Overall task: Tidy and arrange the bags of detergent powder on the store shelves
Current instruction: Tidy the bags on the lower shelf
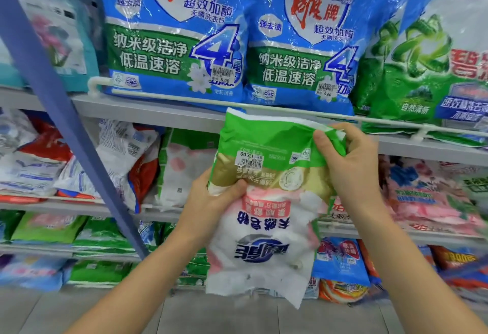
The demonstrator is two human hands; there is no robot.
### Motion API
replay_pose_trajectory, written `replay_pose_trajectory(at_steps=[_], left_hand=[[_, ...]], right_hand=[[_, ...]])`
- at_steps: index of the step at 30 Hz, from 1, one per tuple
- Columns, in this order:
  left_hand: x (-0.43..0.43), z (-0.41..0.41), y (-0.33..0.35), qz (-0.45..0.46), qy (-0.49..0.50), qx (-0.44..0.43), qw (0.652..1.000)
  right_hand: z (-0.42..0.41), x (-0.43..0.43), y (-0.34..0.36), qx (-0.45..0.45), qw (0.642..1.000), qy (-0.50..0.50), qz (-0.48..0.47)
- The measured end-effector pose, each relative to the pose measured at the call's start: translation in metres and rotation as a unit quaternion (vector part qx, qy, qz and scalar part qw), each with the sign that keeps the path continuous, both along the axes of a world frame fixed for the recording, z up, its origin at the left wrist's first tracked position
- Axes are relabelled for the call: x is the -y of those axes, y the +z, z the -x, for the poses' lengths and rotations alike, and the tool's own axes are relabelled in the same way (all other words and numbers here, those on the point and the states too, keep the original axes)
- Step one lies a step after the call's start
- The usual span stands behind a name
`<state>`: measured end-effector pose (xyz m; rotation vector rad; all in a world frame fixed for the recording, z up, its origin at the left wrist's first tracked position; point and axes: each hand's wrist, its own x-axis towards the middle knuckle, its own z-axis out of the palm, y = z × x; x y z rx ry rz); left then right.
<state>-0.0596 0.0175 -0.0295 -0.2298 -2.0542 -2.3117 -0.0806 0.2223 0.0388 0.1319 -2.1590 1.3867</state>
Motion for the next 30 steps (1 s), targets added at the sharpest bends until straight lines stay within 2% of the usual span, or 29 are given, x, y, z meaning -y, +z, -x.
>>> replay_pose_trajectory(at_steps=[5, 7, 10, 14, 17, 19, 21, 23, 25, 26, 27, 28, 30], left_hand=[[0.023, -0.003, 0.000, 0.058, -0.036, 0.057, 0.996], [0.028, -0.004, -0.001, 0.076, -0.053, 0.071, 0.993], [0.034, -0.001, 0.002, 0.132, -0.079, 0.066, 0.986], [0.032, 0.009, 0.012, 0.238, -0.142, 0.013, 0.961], [0.022, 0.017, 0.028, 0.309, -0.193, -0.034, 0.931], [0.014, 0.020, 0.043, 0.356, -0.213, -0.068, 0.907], [0.007, 0.025, 0.054, 0.423, -0.212, -0.111, 0.874], [-0.002, 0.027, 0.062, 0.511, -0.189, -0.172, 0.820], [-0.008, 0.027, 0.068, 0.541, -0.192, -0.205, 0.792], [-0.010, 0.027, 0.070, 0.538, -0.206, -0.206, 0.791], [-0.010, 0.028, 0.071, 0.532, -0.216, -0.203, 0.794], [-0.009, 0.030, 0.071, 0.523, -0.223, -0.200, 0.798], [-0.003, 0.032, 0.072, 0.501, -0.225, -0.200, 0.811]], right_hand=[[-0.022, 0.002, -0.031, 0.084, 0.995, -0.020, 0.058], [-0.030, -0.005, -0.046, 0.132, 0.990, -0.012, 0.050], [-0.037, -0.022, -0.050, 0.170, 0.984, 0.036, -0.036], [-0.046, -0.021, -0.027, 0.132, 0.975, 0.095, -0.151], [-0.047, -0.002, -0.017, 0.127, 0.944, 0.158, -0.260], [-0.040, 0.006, -0.009, 0.131, 0.924, 0.158, -0.322], [-0.032, 0.007, 0.001, 0.099, 0.887, 0.122, -0.434], [-0.028, 0.012, 0.014, 0.075, 0.808, 0.098, -0.576], [-0.024, 0.019, 0.022, 0.118, 0.733, 0.097, -0.663], [-0.021, 0.023, 0.024, 0.142, 0.718, 0.100, -0.674], [-0.019, 0.025, 0.025, 0.158, 0.719, 0.105, -0.669], [-0.017, 0.026, 0.026, 0.170, 0.740, 0.116, -0.641], [-0.015, 0.022, 0.028, 0.176, 0.810, 0.163, -0.535]])
